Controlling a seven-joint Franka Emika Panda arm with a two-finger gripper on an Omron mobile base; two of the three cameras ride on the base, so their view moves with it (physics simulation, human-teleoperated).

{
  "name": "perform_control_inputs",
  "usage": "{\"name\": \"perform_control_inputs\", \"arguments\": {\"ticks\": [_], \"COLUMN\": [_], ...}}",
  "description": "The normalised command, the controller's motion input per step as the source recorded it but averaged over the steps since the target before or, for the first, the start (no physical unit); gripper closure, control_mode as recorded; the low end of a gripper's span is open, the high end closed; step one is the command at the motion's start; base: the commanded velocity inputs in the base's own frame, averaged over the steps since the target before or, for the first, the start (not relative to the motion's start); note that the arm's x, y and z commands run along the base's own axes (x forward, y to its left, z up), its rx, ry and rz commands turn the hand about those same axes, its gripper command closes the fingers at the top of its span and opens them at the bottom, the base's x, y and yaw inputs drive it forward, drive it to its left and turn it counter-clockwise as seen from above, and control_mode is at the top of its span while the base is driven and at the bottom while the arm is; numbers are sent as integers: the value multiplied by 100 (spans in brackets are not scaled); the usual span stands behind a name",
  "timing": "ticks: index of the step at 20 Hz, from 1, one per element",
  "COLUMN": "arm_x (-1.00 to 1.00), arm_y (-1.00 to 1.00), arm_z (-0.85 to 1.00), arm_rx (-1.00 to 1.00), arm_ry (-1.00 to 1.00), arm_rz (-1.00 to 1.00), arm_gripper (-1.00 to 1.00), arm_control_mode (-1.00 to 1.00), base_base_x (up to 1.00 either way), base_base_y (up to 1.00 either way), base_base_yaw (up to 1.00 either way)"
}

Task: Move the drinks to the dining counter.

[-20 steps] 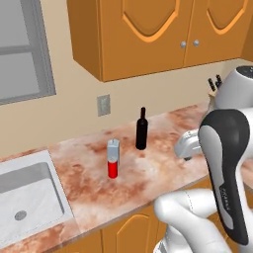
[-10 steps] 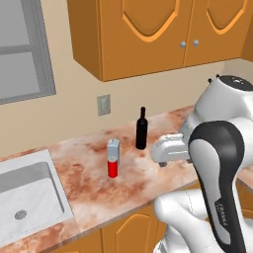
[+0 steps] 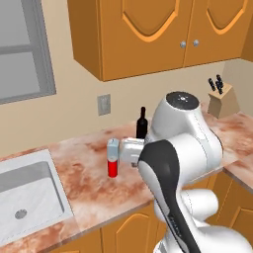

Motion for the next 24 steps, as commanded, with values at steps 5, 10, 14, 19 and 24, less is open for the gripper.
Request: {"name": "perform_control_inputs", "arguments": {"ticks": [5,10,14,19,24], "arm_x": [59,69,65,72,74], "arm_y": [1,1,1,30,48], "arm_z": [-42,-34,-34,-27,-12], "arm_rx": [0,-1,0,0,-2], "arm_ry": [0,0,0,3,9], "arm_rz": [-23,-6,0,0,-2], "arm_gripper": [-100,-100,-100,-100,-100], "arm_control_mode": [-100,-100,-100,-100,-100], "base_base_x": [0,0,0,0,0], "base_base_y": [0,0,0,0,0], "base_base_yaw": [0,0,0,0,0]}}
